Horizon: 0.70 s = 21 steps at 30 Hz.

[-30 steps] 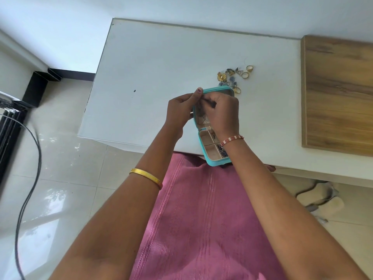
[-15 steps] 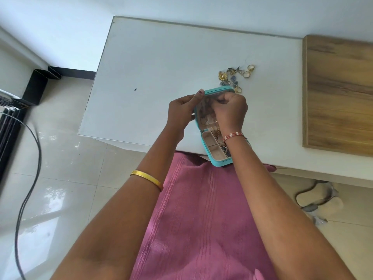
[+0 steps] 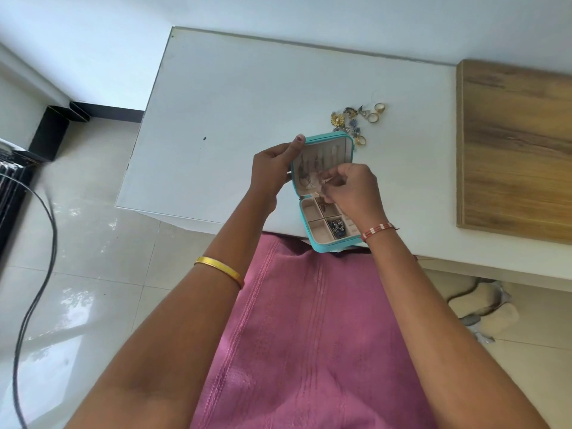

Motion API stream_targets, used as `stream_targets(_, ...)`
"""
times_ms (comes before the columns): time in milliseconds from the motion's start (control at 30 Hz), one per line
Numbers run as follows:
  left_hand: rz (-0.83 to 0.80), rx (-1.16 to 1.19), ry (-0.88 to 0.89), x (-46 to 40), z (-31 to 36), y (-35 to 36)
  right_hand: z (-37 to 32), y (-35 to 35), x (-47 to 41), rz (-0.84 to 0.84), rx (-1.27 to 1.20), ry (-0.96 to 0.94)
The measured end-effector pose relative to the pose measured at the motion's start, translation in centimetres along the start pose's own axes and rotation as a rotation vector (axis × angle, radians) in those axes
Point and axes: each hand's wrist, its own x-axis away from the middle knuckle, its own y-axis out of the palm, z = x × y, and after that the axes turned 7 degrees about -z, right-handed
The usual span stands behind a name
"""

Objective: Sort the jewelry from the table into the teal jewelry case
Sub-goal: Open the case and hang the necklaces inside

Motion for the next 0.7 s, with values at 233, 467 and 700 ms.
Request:
stream_targets(233,-0.036,-0.025,0.04,-0.2,0.6,-0.3,1.0,-2.2,1.6,0.249,0.006,-0.1)
stream_targets(467,-0.04,-0.04,0.101,-0.2,0.2,-0.1,4.1,-2.1,1.7,0.139,0.093,0.119)
stream_targets(700,-0.038,-0.099,0.085,0.9,-2.1,-0.1,4.0,-0.8,1.9,0.123,0.132,0.099)
